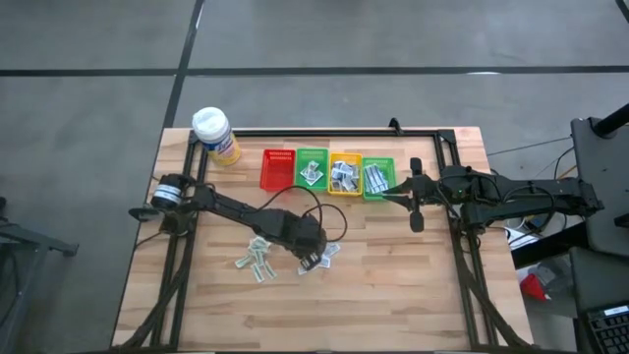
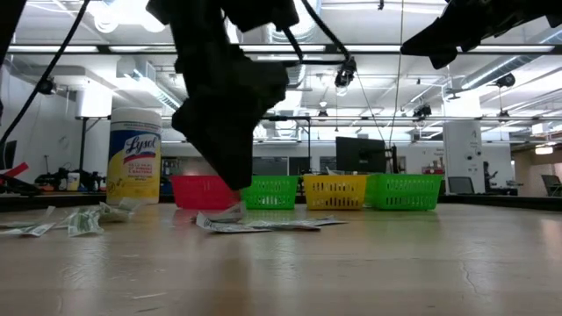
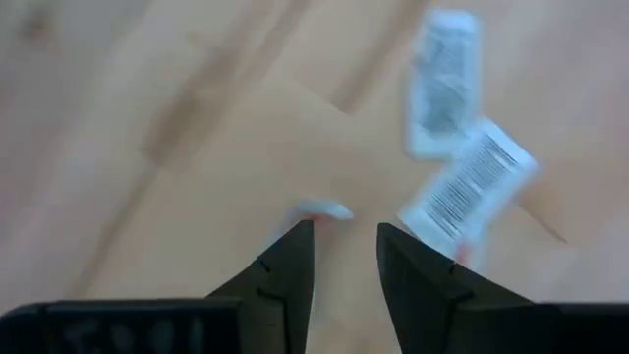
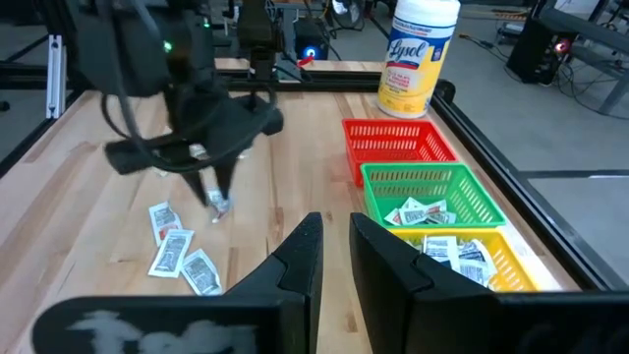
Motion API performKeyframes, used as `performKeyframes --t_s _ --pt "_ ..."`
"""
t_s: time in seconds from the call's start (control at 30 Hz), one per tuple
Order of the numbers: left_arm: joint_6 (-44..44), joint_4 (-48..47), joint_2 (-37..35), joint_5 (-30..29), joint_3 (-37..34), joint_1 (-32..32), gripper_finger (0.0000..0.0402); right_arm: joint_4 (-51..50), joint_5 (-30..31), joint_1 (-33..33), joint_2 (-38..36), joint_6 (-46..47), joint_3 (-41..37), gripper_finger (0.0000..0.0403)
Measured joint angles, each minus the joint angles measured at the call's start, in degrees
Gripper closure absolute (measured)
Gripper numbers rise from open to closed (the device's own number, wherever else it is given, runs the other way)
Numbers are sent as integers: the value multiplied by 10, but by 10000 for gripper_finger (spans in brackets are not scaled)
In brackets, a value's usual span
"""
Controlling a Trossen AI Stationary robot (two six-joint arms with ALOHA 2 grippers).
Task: Pick & Place First Aid Supplies
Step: Put the orange ointment pack into the left green bin
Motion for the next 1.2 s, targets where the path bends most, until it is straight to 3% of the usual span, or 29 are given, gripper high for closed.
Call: performKeyframes --t_s 0.2,0.63,1.0,1.2 --pt "14 -15 0 19 -3 -35 284 0 0 0 0 0 0 351" --pt "26 -15 -1 -20 -7 -43 280 0 0 0 0 0 0 351" --pt "83 -4 -5 -63 3 -31 166 0 0 0 0 0 0 351" --pt "184 -29 -6 -61 7 -17 148 0 0 0 0 -1 0 351"
